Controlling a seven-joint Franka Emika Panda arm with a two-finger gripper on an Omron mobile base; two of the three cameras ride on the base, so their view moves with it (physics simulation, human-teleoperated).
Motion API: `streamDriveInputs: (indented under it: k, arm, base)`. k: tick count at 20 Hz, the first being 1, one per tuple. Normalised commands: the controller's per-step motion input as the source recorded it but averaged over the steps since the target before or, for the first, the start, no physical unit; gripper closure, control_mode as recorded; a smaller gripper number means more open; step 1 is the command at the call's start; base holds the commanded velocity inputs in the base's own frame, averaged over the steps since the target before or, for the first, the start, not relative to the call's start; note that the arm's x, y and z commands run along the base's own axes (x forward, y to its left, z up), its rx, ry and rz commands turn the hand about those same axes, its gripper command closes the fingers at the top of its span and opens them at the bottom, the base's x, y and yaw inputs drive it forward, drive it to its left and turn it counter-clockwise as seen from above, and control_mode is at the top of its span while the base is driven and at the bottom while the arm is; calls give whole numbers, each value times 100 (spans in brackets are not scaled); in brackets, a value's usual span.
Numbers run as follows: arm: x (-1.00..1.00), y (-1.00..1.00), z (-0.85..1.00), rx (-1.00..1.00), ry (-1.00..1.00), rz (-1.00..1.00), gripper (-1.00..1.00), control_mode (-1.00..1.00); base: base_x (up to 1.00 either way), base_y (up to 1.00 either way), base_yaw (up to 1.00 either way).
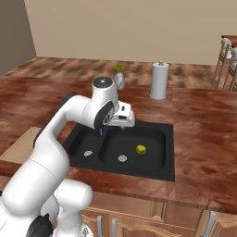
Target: Pick the pear from the sink and place it on the cutting board to airdry. Then turn off the sink faucet.
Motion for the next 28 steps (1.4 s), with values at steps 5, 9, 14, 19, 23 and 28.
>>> streamDriveInputs:
  k: [5, 9, 14, 19, 23, 28]
  arm:
    - [0, -14, -16, 1, 1, 0, -100, -100]
    - [3, -10, -3, 4, 2, 0, -100, -100]
    - [14, -6, 0, 4, 3, 0, -100, -100]
    - [13, -10, -6, 1, 1, -1, -100, -100]
    - [16, -5, -18, 0, 1, -1, -100, -100]
    - [18, -2, -26, 0, 0, -1, -100, -100]
  base:
    - [0, 0, 0]
    - [0, 0, 0]
    - [0, 0, 0]
    - [0, 0, 0]
    - [0, 0, 0]
    - [0, 0, 0]
